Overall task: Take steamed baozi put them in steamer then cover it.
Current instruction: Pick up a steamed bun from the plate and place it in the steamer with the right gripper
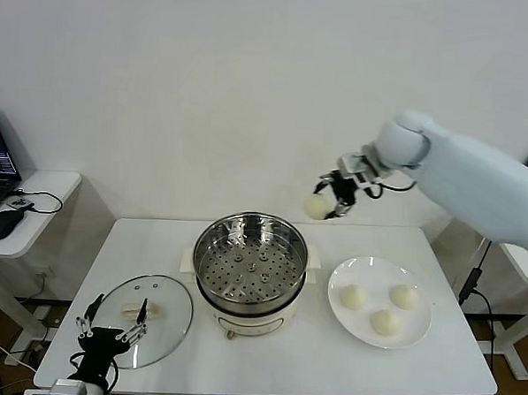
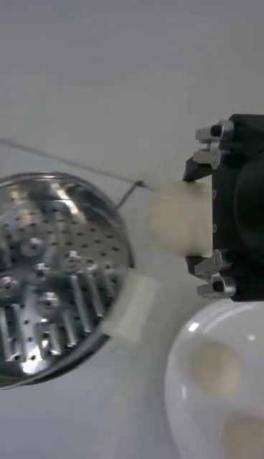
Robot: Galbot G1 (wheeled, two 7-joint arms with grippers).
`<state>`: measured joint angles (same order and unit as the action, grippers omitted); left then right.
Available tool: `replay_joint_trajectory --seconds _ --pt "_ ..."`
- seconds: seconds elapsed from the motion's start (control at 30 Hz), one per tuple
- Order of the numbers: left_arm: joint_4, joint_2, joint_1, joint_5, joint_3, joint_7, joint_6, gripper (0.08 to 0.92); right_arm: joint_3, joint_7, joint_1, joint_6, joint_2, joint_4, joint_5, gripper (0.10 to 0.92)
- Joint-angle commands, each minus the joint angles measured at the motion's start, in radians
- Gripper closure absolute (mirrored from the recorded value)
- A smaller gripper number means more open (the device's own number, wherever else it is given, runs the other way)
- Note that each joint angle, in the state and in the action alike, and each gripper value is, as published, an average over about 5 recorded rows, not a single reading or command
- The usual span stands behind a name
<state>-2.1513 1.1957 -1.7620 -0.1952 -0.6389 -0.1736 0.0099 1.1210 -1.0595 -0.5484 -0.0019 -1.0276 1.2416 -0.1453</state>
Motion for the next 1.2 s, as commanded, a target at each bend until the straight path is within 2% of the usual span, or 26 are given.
replay_joint_trajectory --seconds 0.03,0.5,1.2 --pt "-0.008 0.002 -0.005 -0.001 -0.011 0.0 -0.003 0.177 0.133 0.052 -0.04 0.092 -0.194 -0.014 0.012 0.372" --pt "-0.026 0.016 -0.005 0.001 -0.011 0.0 -0.004 0.177 0.163 0.162 0.082 0.274 -0.252 -0.125 0.291 0.37" --pt "-0.013 0.014 0.01 0.001 -0.011 0.0 -0.006 0.177 0.122 0.219 0.151 0.444 -0.331 -0.314 0.389 0.359"
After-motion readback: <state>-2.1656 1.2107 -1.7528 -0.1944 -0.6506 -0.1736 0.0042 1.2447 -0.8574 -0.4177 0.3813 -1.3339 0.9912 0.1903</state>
